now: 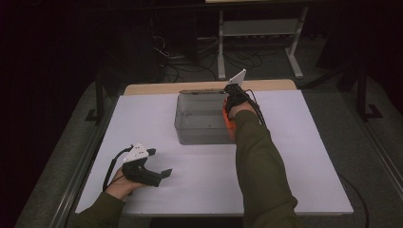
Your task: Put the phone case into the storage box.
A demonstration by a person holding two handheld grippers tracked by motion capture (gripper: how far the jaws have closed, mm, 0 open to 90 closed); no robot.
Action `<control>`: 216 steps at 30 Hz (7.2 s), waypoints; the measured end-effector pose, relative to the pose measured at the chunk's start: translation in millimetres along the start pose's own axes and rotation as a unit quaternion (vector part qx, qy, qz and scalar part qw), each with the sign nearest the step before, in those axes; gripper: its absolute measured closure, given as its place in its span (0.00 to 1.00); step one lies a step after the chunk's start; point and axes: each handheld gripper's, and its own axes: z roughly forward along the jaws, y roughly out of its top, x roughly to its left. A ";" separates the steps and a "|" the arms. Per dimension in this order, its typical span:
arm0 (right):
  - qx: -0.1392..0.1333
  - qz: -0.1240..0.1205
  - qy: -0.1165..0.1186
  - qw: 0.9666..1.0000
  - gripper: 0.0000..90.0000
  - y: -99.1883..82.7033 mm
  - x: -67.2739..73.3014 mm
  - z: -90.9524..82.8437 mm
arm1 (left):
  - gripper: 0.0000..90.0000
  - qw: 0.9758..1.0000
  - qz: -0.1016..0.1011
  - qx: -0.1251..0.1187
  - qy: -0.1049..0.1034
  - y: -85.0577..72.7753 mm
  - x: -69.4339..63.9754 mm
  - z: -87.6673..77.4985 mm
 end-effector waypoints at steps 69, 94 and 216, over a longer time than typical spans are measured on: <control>-0.035 -0.029 -0.023 0.999 0.80 2.9 -1.7 -40.3 | 0.00 1.000 0.002 0.004 -0.003 -0.3 -1.1 1.2; -0.097 -0.148 0.002 0.984 0.38 -16.5 -4.2 -54.7 | 0.00 1.000 0.004 0.010 -0.003 -1.3 0.2 1.7; -0.345 -0.245 0.100 0.900 0.00 -224.4 -88.8 9.6 | 0.00 1.000 0.017 0.010 -0.013 -1.8 -1.7 2.7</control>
